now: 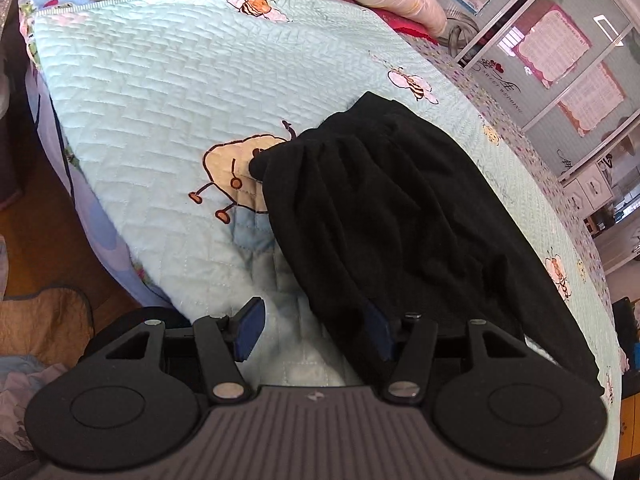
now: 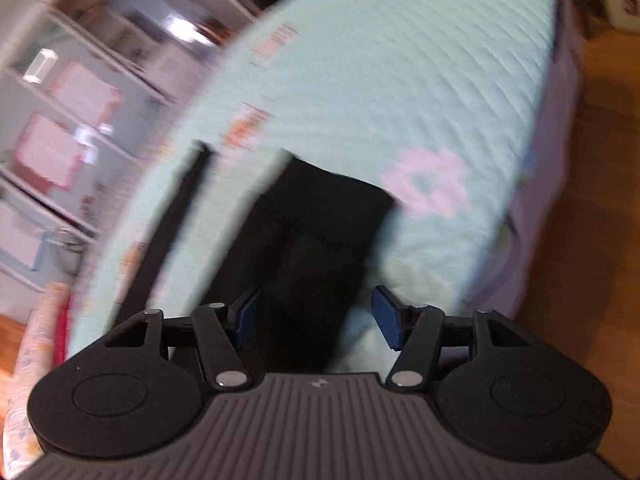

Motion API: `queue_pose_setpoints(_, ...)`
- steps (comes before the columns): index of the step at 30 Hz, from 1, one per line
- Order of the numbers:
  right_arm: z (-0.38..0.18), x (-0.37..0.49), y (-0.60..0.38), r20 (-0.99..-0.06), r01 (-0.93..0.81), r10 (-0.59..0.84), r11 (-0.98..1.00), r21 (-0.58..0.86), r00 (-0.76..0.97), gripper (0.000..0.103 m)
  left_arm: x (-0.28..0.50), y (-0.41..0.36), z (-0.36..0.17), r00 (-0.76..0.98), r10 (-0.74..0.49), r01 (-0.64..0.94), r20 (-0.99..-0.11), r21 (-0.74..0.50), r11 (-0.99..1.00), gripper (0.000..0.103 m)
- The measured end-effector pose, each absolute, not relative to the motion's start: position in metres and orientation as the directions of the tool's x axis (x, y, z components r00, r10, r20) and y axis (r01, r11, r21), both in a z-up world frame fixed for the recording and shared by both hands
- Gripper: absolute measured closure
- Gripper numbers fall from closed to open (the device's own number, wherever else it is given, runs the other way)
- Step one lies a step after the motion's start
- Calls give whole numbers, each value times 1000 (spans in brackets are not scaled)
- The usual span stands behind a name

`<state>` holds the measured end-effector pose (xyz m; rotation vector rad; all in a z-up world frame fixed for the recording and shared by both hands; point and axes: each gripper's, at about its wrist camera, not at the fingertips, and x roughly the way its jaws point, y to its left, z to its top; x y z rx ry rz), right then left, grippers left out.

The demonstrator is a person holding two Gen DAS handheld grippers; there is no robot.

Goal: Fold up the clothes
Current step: 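Grasp the trousers with the right gripper and bring it toward the left gripper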

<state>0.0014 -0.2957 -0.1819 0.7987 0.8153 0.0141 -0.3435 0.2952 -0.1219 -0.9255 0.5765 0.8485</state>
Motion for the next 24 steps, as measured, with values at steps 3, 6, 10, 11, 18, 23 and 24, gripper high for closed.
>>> queue_pose_setpoints(3,-183,-5,-311,-636,316,257,698,643,727,64,-345,291,-118,547,390,-833,-740,-439,336,45)
queue_pose_setpoints(6,-168,-16,-304,-634,306,165,767,564,756,63,-341,283,-108,546,430,-835,-719,-421,354,45)
queue_pose_setpoints(10,-136,-30,-270,-539,219,59,872,437,840,50,-329,265,-86,558,493,-821,-668,-360,442,45)
queue_pose_setpoints(11,-129,-32,-264,-511,220,22,886,408,859,50,-323,261,-82,565,503,-813,-654,-337,475,44)
queue_pose_setpoints(18,-109,-32,-163,-437,-285,456,870,403,775,65,-268,234,-93,615,443,-724,-652,-245,645,43)
queue_pose_setpoints(23,-114,-33,-59,-467,-553,671,740,383,575,81,-237,216,-116,626,413,-661,-661,-169,731,43)
queue_pose_setpoints(24,-114,-32,-39,-470,-589,693,717,373,546,81,-233,214,-120,633,418,-645,-652,-146,750,43)
